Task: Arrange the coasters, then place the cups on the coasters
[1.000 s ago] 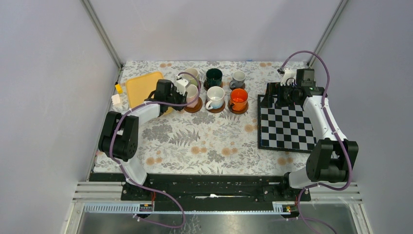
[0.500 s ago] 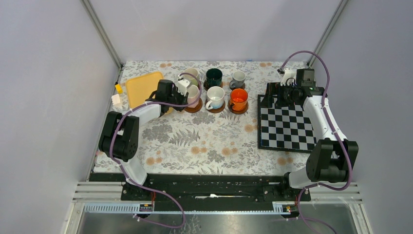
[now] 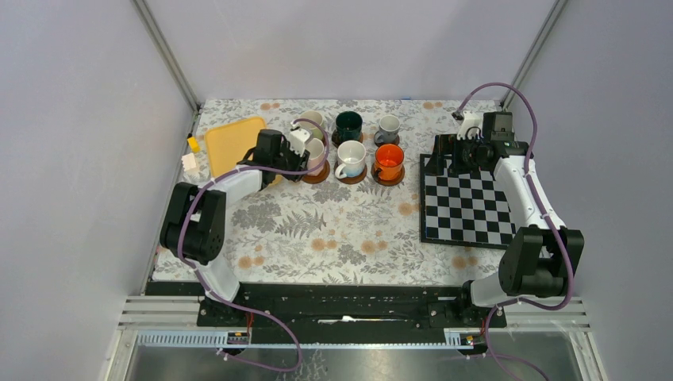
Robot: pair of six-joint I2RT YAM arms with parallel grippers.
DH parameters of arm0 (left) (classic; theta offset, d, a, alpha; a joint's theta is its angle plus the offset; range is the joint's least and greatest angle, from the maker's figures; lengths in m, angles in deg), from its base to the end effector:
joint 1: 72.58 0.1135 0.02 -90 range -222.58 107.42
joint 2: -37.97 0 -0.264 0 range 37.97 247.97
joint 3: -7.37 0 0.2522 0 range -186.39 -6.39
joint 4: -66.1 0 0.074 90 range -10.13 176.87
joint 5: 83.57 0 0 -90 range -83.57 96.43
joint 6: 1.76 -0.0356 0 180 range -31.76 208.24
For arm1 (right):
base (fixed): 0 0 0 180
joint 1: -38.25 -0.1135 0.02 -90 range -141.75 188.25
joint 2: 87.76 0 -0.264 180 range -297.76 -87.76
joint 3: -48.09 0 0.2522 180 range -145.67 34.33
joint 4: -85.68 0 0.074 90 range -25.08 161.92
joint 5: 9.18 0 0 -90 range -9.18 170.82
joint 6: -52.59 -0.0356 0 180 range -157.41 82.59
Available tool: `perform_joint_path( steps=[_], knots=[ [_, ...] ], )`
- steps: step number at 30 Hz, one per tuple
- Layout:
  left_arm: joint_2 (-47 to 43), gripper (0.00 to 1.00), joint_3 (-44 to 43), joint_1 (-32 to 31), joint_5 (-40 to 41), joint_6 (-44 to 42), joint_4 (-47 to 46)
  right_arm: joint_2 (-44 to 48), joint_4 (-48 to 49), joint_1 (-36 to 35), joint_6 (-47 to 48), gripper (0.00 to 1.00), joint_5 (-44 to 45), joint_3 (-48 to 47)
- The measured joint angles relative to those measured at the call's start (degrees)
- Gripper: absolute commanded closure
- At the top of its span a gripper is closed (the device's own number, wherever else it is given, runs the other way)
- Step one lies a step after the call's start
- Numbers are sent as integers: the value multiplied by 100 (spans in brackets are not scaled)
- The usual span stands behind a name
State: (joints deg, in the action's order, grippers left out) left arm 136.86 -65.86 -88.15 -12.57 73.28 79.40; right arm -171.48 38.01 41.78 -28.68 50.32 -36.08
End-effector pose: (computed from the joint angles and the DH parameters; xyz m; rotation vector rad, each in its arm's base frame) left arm 0.3551 -0.1110 0.1974 0.7579 2.1013 -0.3783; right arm 0.3149 -0.0013 0.3011 -0.3494 2.2848 0.5269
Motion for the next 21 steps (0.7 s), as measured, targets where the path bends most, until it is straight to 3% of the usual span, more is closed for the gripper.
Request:
perform_joint_path(
  steps=[3,16,21],
  knots=[
    [-17,55,-7,0,-2,4,46,0,-2,0,0,2,0,0],
    [-278,1,-46,0,2,76,267,0,-7,0,2,2,0,0],
    [-616,1,-48,0,-4,85,610,0,-9,0,4,2,0,0]
  ],
)
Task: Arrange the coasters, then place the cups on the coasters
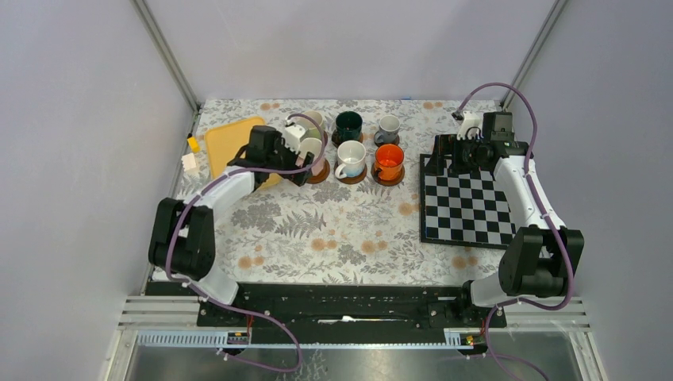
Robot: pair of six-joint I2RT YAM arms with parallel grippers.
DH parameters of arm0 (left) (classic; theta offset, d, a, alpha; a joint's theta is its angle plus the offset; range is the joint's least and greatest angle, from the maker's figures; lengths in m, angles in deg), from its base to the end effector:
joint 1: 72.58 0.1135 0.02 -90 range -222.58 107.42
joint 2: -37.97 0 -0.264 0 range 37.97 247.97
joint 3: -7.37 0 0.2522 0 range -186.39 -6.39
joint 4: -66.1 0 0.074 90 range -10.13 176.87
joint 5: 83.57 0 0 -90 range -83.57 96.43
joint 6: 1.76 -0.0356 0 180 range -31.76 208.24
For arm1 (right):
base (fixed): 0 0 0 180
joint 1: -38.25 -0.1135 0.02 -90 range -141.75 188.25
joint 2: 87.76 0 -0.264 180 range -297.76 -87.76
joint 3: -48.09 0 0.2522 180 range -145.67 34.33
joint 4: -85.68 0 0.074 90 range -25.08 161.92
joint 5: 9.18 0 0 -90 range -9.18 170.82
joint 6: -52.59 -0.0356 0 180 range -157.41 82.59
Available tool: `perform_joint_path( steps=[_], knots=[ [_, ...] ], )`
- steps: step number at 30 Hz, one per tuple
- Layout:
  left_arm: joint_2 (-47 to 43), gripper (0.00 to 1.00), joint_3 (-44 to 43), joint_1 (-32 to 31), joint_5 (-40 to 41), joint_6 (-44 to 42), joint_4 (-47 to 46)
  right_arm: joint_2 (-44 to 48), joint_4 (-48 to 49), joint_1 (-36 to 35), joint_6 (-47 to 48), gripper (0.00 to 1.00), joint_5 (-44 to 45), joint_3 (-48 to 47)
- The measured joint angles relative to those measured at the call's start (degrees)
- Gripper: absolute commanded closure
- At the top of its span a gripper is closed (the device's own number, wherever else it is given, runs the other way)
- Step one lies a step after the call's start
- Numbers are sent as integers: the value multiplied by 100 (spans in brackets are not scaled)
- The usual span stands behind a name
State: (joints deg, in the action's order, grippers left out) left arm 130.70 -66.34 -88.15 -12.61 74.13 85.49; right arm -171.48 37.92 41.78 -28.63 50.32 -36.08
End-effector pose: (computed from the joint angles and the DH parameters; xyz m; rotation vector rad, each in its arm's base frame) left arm 0.3392 -0.1066 0.2281 0.7420 2.0983 -0.3856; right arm 0.3148 -0.0013 0.3010 -0.3501 2.2860 0.5270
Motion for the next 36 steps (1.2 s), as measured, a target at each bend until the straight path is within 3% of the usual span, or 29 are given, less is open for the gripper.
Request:
perform_joint_path(
  steps=[5,13,17,26,36],
  knots=[
    [-697,2,2,247,-326,83,553,0,-2,0,22,2,2,0],
    [-1655,5,-39,1692,-555,573,809,0,-2,0,39,2,-4,0],
    [-1130,11,-306,1932,-140,745,911,0,0,0,39,2,-15,0],
    [605,47,-903,3088,675,1163,1005,28,-33,0,52,2,-7,0],
    [1812,55,-1211,3539,1169,1003,841,37,-48,0,87,2,-7,0]
  ],
)
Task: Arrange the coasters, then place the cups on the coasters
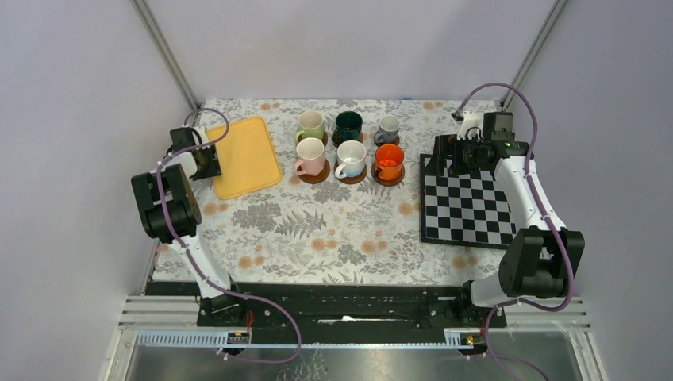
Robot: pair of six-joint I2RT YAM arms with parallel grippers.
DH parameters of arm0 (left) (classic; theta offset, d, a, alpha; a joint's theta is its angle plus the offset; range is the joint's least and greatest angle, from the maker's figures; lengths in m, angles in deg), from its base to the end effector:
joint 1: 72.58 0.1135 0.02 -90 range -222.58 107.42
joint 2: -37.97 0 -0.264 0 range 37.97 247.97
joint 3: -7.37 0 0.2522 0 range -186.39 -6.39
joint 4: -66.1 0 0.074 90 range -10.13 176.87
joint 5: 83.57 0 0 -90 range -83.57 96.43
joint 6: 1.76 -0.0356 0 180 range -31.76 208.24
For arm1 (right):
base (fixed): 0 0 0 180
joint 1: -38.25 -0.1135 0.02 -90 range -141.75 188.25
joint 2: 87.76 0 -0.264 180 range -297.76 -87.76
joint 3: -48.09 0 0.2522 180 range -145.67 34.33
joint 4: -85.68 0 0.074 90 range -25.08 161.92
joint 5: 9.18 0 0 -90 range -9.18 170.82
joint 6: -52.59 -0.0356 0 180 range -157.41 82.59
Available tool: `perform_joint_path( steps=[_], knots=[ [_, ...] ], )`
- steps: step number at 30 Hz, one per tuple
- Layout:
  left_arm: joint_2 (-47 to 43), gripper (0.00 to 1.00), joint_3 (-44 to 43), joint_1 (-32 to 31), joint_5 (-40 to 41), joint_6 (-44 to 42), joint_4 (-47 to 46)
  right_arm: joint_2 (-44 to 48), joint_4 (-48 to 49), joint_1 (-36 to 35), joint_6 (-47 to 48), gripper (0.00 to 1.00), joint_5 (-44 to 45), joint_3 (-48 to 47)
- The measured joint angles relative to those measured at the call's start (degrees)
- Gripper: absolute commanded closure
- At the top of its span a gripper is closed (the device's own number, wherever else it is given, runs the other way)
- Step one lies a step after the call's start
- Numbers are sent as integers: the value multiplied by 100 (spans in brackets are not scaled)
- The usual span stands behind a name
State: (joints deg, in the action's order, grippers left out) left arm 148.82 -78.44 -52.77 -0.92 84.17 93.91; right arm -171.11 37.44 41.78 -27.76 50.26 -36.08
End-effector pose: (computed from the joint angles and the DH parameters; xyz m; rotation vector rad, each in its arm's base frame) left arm 0.3858 0.1341 0.1663 -0.2868 2.4659 0.0166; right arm 0.3129 -0.0012 0.3023 -0.3672 2.2830 0.5212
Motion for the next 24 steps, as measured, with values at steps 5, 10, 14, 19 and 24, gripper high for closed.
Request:
perform_joint_path(
  steps=[5,10,14,19,24],
  knots=[
    [374,64,-415,26,9,-57,-79,0,-28,0,2,2,2,0],
    [645,83,-739,55,-85,-111,-81,0,-42,0,4,2,7,0],
    [649,98,-741,76,-138,-258,-81,0,-42,0,33,2,9,0],
    [498,100,-470,168,-247,-433,-247,0,-44,0,63,2,9,0],
    [-59,100,282,295,-328,-942,-260,0,-46,0,74,2,9,0]
  ],
)
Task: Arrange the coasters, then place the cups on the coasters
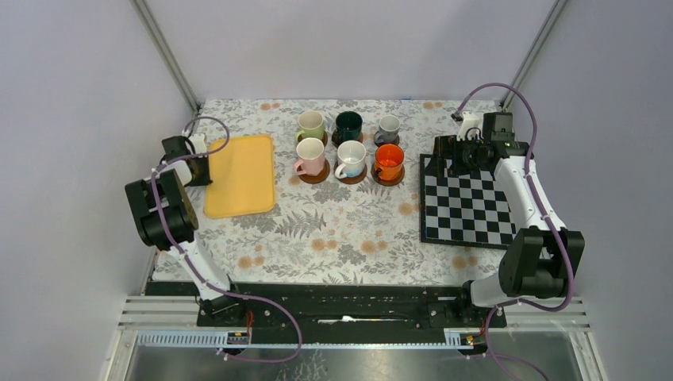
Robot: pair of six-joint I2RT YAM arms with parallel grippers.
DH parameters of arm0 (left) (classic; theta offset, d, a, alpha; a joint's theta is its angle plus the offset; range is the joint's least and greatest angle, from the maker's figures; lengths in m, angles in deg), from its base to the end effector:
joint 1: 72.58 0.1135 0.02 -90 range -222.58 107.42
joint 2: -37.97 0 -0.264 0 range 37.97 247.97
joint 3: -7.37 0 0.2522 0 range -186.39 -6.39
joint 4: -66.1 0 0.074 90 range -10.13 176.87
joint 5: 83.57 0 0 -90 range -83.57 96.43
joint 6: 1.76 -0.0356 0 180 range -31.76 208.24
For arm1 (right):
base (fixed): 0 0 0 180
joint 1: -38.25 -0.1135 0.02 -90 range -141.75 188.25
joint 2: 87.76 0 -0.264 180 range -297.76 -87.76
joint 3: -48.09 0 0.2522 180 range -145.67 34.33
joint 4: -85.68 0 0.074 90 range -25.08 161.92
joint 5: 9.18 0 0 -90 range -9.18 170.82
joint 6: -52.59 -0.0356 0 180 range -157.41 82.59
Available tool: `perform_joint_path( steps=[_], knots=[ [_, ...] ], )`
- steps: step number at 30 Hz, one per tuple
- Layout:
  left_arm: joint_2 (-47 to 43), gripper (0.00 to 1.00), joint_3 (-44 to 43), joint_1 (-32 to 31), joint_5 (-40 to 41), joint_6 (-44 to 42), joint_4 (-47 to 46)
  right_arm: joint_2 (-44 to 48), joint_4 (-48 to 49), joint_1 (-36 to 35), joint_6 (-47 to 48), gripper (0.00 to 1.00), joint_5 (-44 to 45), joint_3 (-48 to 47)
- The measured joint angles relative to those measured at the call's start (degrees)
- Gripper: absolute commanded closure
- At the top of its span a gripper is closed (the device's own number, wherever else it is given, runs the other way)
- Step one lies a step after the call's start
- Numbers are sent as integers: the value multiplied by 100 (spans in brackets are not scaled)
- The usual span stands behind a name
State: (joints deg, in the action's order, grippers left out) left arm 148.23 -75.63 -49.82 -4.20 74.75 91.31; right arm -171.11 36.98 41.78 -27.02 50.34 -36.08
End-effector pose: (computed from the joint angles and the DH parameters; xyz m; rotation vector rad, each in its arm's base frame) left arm 0.3732 0.1495 0.1592 -0.1215 2.4620 0.0426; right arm 0.3123 -0.0012 0.3017 -0.3794 2.2872 0.5160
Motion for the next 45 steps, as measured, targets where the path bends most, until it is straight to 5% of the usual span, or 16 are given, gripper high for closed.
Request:
perform_joint_path(
  steps=[7,29,36,45],
  knots=[
    [-599,100,702,68,-164,-1027,160,0,-2,0,13,2,-2,0],
    [-671,100,396,55,-1399,-5630,2214,0,-57,0,94,2,0,0],
    [-800,100,490,-570,-1453,-6258,2651,0,-57,0,94,2,0,0],
    [-1027,100,699,-2098,-1443,-6028,2796,2,-57,0,127,2,59,0]
  ],
)
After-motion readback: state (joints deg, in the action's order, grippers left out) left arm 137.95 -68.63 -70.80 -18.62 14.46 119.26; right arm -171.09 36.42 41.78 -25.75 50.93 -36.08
